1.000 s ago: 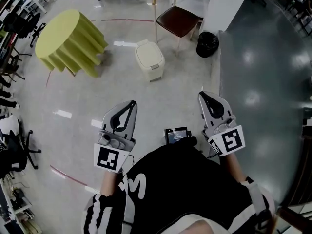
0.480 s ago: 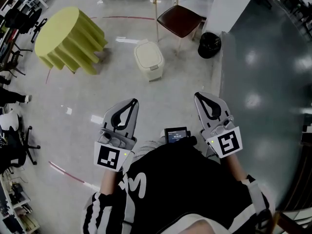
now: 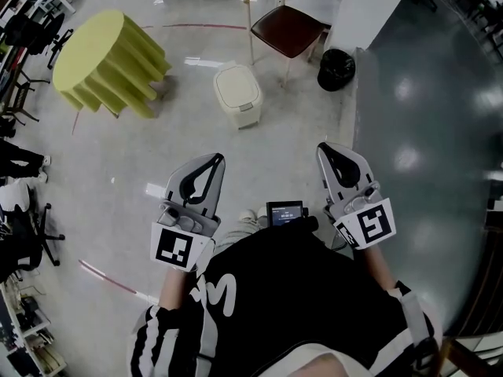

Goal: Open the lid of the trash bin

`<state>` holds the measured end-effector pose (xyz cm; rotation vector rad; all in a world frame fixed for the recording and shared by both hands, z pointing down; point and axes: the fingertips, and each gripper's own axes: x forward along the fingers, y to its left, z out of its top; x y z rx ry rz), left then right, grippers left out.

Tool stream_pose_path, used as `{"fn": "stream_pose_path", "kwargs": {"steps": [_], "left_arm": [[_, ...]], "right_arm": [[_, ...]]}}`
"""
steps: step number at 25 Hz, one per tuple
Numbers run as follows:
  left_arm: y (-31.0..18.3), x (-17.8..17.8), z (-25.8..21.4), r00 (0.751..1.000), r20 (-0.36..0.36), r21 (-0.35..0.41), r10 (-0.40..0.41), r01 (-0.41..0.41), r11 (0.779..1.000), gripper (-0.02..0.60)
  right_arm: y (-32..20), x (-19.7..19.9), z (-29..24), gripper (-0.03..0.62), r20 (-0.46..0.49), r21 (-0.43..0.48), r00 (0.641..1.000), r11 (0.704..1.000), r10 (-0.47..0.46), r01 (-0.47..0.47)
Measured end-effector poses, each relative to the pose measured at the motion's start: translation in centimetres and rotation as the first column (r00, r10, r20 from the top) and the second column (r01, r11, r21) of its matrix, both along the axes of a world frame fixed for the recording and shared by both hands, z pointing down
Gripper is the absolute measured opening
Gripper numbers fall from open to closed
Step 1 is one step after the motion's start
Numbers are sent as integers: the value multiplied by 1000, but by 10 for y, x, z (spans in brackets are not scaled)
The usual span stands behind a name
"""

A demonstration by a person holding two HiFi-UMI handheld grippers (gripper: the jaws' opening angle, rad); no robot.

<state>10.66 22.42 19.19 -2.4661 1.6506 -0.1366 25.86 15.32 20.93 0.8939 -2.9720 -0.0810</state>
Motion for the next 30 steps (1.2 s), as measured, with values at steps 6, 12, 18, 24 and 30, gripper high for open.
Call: {"fn": "stream_pose_path", "kwargs": {"steps": [6, 12, 18, 24, 30], "left_arm": [[-5, 6, 2, 1000, 26, -13, 12, -12, 1000, 7], [-21, 11, 10, 999, 29, -71, -25, 27, 997, 6], [-26, 3, 17, 997, 9, -139, -80, 81, 987, 7], [-29, 1, 30, 995, 40, -197, -90, 96, 976, 7], [-34, 1, 33, 997, 16, -184, -77, 79, 980, 6]], "right_arm": [[-6, 2, 3, 11, -21, -17, 1000, 1000, 11, -12], [-24, 9, 7, 11, -22, -49, 1000, 999, 20, -21], [-32, 7, 12, 11, -27, -90, 1000, 996, 3, -6], [-28, -4, 24, 11, -94, -80, 995, 997, -19, 11], [-30, -9, 31, 11, -112, -85, 994, 996, -19, 9]]}}
